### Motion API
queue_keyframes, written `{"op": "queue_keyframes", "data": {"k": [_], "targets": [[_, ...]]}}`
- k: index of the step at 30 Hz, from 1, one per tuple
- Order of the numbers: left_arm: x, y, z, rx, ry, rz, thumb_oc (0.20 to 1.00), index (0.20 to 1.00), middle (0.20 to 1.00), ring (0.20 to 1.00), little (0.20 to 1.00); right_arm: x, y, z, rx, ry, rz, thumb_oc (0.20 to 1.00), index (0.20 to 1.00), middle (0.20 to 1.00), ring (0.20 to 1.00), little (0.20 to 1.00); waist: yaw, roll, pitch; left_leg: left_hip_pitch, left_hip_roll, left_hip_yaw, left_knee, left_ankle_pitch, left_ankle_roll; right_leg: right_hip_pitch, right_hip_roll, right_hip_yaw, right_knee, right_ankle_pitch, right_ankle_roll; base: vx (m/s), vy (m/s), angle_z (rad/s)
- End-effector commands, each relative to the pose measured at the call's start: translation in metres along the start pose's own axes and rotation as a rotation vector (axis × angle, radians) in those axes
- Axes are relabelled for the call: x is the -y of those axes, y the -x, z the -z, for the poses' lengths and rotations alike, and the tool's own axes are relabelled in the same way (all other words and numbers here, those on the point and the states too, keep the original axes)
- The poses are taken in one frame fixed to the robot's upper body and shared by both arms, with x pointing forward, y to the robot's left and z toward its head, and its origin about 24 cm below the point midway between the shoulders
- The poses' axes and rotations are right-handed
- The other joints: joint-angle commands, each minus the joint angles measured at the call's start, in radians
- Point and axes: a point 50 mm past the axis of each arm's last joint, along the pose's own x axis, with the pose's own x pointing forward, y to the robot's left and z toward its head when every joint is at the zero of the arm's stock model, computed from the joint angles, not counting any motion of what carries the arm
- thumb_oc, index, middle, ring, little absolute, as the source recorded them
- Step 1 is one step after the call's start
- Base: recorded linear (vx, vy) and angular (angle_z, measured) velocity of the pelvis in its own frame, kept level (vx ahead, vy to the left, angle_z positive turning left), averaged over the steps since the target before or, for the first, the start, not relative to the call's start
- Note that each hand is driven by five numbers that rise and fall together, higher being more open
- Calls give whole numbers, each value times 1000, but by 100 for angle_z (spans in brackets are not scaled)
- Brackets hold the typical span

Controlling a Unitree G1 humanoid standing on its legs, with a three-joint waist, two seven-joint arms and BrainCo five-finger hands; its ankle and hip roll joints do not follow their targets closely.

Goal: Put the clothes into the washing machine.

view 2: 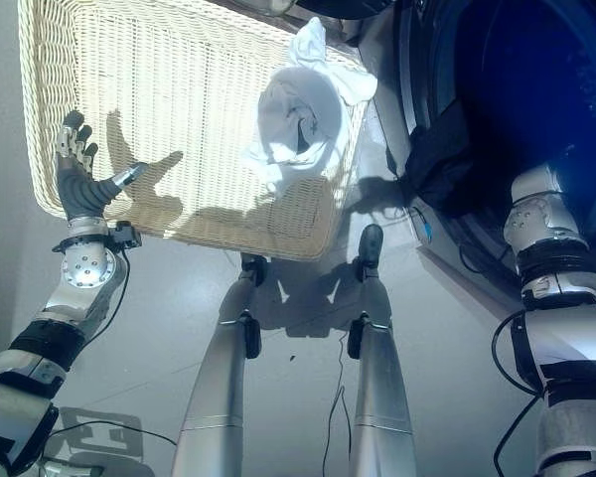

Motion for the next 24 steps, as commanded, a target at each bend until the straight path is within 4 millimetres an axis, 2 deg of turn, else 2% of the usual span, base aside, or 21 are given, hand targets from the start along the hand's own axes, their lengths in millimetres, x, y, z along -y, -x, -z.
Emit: {"op": "queue_keyframes", "data": {"k": [1, 5, 9, 10, 12, 18, 22, 24], "targets": [[2, -13, -10, 29, 38, -46, 1000, 1000, 1000, 1000, 1000, 29, -52, -116, 288, 122, 57, 1000, 1000, 1000, 1000, 1000, -5, -12, -26, 69, -27, -65, -1, -65, 21, 67, 66, -99, 78, -76, 1, 0, 0, 0], [6, -17, -14, 37, 40, -41, 1000, 1000, 1000, 1000, 1000, 15, -40, -119, 471, 381, 60, 1000, 1000, 1000, 1000, 1000, -4, -7, -26, 61, -26, -63, 0, -62, 21, 60, 63, -104, 82, -74, 5, 0, 0, 0], [14, -14, -16, 42, 60, -41, 1000, 1000, 1000, 1000, 1000, -19, -2, -119, 682, 477, -67, 1000, 1000, 1000, 1000, 1000, -3, 6, -26, 54, -30, -57, 1, -66, 23, 49, 61, -101, 83, -79, 6, -6, 28, -1], [15, -12, -16, 46, 68, -43, 1000, 1000, 1000, 1000, 1000, -30, 15, -116, 749, 492, -137, 1000, 1000, 1000, 1000, 1000, -4, 10, -26, 51, -30, -53, -1, -67, 22, 45, 59, -101, 83, -82, 7, -18, 47, -3], [19, -10, -16, 53, 76, -45, 1000, 1000, 1000, 1000, 1000, -38, 32, -108, 828, 493, -220, 1000, 1000, 1000, 1000, 1000, -7, 16, -26, 48, -30, -48, -7, -68, 23, 39, 57, -100, 83, -88, 9, -16, 46, -2], [30, -2, -17, 108, 4, -13, 1000, 1000, 1000, 1000, 1000, -41, 66, -77, 981, 510, -381, 1000, 1000, 1000, 1000, 1000, -17, 26, -26, 39, -27, -37, -3, -72, 21, 23, 54, -91, 97, -103, 11, -4, 38, 1], [52, 4, -29, 239, -154, 92, 1000, 1000, 1000, 1000, 1000, -24, 85, -43, 994, 484, -506, 1000, 1000, 1000, 1000, 1000, -36, 28, -26, 29, -23, -23, 1, -74, 18, 5, 54, -77, 111, -110, 16, -2, 45, 2], [59, 4, -34, 250, -137, 114, 1000, 1000, 1000, 1000, 1000, -18, 92, -32, 1020, 485, -544, 1000, 1000, 1000, 1000, 1000, -42, 27, -26, 27, -21, -17, 2, -75, 18, 0, 55, -72, 112, -109, 18, 2, 16, 1]]}}
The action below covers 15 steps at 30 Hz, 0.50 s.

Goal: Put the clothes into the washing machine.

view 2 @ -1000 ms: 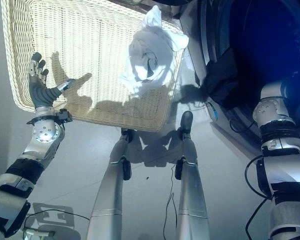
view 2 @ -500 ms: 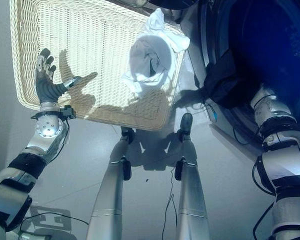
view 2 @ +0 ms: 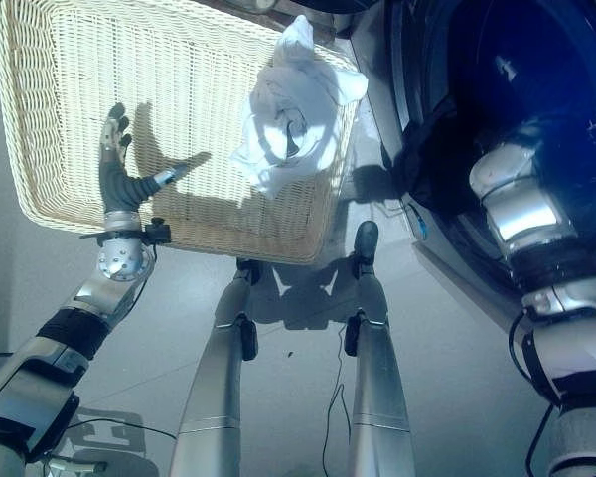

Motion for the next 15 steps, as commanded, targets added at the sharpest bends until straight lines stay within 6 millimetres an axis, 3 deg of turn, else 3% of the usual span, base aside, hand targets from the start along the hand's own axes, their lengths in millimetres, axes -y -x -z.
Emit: {"op": "queue_keyframes", "data": {"k": [1, 5, 15], "targets": [[6, -6, -17, 71, 37, -40, 1000, 1000, 1000, 1000, 1000, 7, 3, -5, 120, 30, 2, 1000, 1000, 1000, 1000, 1000, -15, 27, -25, 19, -23, -19, 42, -77, 31, 35, 55, -69, 68, -63, 26, 0, 0, 0], [14, -8, -18, 27, 91, -80, 1000, 1000, 1000, 1000, 1000, -5, 28, -8, 183, -6, -92, 1000, 1000, 1000, 1000, 1000, -25, 25, -25, 16, -23, -10, 44, -76, 29, 26, 54, -62, 75, -64, 33, 0, 4, -2], [17, 19, -2, -104, 255, -225, 1000, 1000, 1000, 1000, 1000, -19, 90, -20, 330, -111, -301, 1000, 1000, 1000, 1000, 1000, -34, 22, -25, 6, -22, -4, 31, -58, 26, 10, 61, -54, 84, -65, 37, 0, -1, 0]]}}
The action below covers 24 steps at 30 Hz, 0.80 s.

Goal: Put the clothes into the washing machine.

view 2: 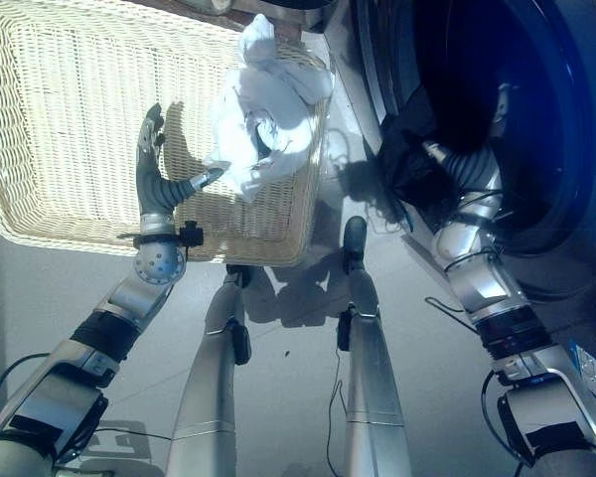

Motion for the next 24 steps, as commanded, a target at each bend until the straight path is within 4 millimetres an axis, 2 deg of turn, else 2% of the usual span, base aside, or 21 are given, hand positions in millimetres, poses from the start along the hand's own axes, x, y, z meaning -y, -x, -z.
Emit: {"op": "queue_keyframes", "data": {"k": [1, 6, 12, 17, 21, 24], "targets": [[-8, 2, -8, 29, 112, -121, 1000, 1000, 1000, 1000, 1000, 3, 8, -32, 208, -70, -14, 1000, 1000, 1000, 1000, 1000, -1, 20, -25, -10, -33, -17, 68, -59, 38, 44, 53, -61, 38, -25, 49, 0, 0, 0], [-12, 8, -3, -5, 152, -207, 1000, 1000, 1000, 1000, 1000, -8, 19, -59, 390, -72, -124, 1000, 1000, 1000, 1000, 1000, 3, 23, -25, -10, -36, -17, 65, -52, 37, 46, 57, -60, 38, -27, 48, -2, 0, 3], [-15, 4, 0, -26, 163, -247, 1000, 1000, 1000, 1000, 1000, -19, 21, -82, 538, -64, -214, 1000, 1000, 1000, 1000, 1000, 16, 27, -25, -10, -39, -23, 63, -44, 33, 50, 52, -67, 38, -28, 49, -2, 0, 1], [-17, -3, 0, -47, 177, -261, 1000, 1000, 1000, 1000, 1000, -30, 14, -104, 660, -25, -260, 1000, 1000, 1000, 1000, 1000, 37, 30, -25, -11, -46, -40, 63, -39, 30, 54, 46, -77, 35, -28, 50, -2, -3, 1], [-15, -8, -1, -55, 173, -249, 1000, 1000, 1000, 1000, 1000, -39, 7, -114, 695, 26, -293, 1000, 1000, 1000, 1000, 1000, 49, 30, -25, -11, -50, -48, 63, -37, 27, 56, 44, -84, 34, -29, 48, -8, -12, 4], [-13, -16, -2, -59, 174, -225, 1000, 1000, 1000, 1000, 1000, -58, -6, -116, 666, 172, -359, 1000, 1000, 1000, 1000, 1000, 72, 32, -25, -12, -56, -62, 61, -31, 26, 57, 36, -98, 35, -28, 45, -5, -20, 6]]}}
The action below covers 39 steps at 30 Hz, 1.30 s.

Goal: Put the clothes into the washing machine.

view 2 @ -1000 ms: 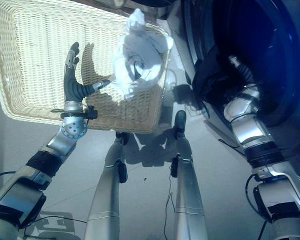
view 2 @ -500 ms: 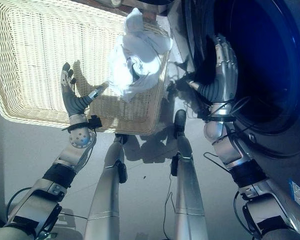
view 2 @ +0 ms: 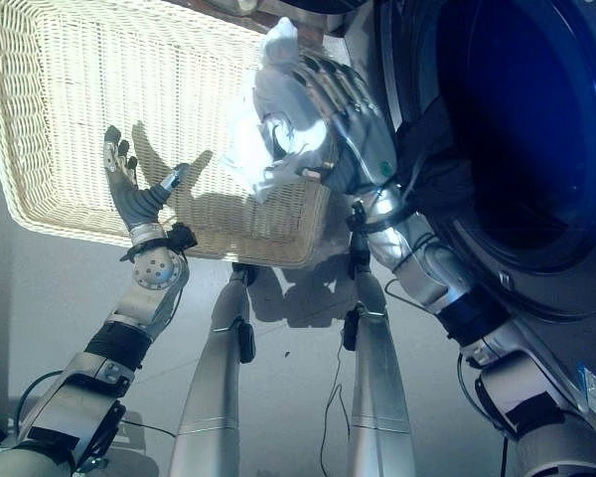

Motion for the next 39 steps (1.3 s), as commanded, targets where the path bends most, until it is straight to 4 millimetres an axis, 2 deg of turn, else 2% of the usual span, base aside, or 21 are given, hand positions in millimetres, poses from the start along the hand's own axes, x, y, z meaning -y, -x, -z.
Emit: {"op": "queue_keyframes", "data": {"k": [1, 10, 17, 22, 25, 29, 30, 31, 36, 39], "targets": [[0, -12, -10, 33, 51, -11, 1000, 1000, 1000, 1000, 1000, -5, -4, 4, -21, 100, -67, 1000, 1000, 1000, 1000, 1000, 15, 28, -23, -17, -56, -25, 63, -47, 49, 79, 40, -76, -58, 22, 60, -4, -21, 8], [13, -21, -17, 41, 55, 53, 1000, 1000, 1000, 1000, 1000, -24, -26, 31, -218, 282, -247, 1000, 1000, 1000, 1000, 1000, 58, 39, -23, -23, -73, -48, 61, -40, 50, 76, 26, -102, -55, 29, 58, 0, -12, 5], [20, -23, -21, 53, 56, 90, 1000, 1000, 1000, 1000, 1000, -37, -20, 57, -390, 357, -474, 1000, 1000, 1000, 1000, 1000, 79, 45, -23, -28, -76, -55, 51, -30, 51, 71, 16, -120, -57, 37, 55, 7, -1, 4], [20, -23, -22, 57, 53, 104, 1000, 1000, 1000, 1000, 1000, -42, -12, 64, -445, 376, -592, 1000, 1000, 1000, 1000, 1000, 82, 44, -23, -31, -76, -57, 55, -28, 51, 66, 14, -123, -49, 40, 55, 9, 0, 3], [19, -25, -23, 61, 48, 109, 1000, 1000, 1000, 1000, 1000, -47, -1, 70, -476, 422, -727, 1000, 1000, 1000, 1000, 1000, 79, 37, -23, -32, -70, -55, 51, -24, 50, 67, 13, -126, -52, 44, 57, 0, 0, 0], [20, -26, -24, 64, 47, 110, 1000, 1000, 1000, 1000, 1000, -50, 6, 73, -480, 458, -801, 1000, 1000, 1000, 1000, 1000, 74, 35, -23, -34, -67, -54, 48, -21, 48, 63, 14, -124, -54, 48, 57, 0, 0, 0], [19, -26, -24, 64, 48, 110, 1000, 1000, 1000, 1000, 1000, -50, 7, 73, -476, 463, -808, 529, 529, 529, 529, 529, 74, 35, -23, -34, -66, -54, 48, -21, 48, 63, 14, -123, -53, 48, 58, 0, 0, 0], [19, -26, -24, 63, 48, 110, 1000, 1000, 1000, 1000, 1000, -52, 7, 72, -465, 466, -818, 200, 200, 200, 200, 200, 72, 34, -23, -34, -66, -54, 49, -22, 48, 62, 15, -122, -54, 49, 57, 0, 0, 0], [19, -27, -24, 60, 49, 113, 1000, 1000, 1000, 1000, 1000, -50, 4, 70, -440, 459, -779, 200, 200, 200, 200, 200, 68, 34, -23, -35, -66, -54, 47, -20, 46, 60, 18, -116, -58, 52, 57, 0, 0, 0], [19, -25, -22, 56, 47, 112, 1000, 1000, 1000, 1000, 1000, -48, 2, 66, -448, 321, -663, 200, 200, 200, 200, 200, 65, 34, -23, -37, -66, -54, 46, -19, 45, 58, 21, -112, -58, 53, 59, 0, 0, 0]]}}
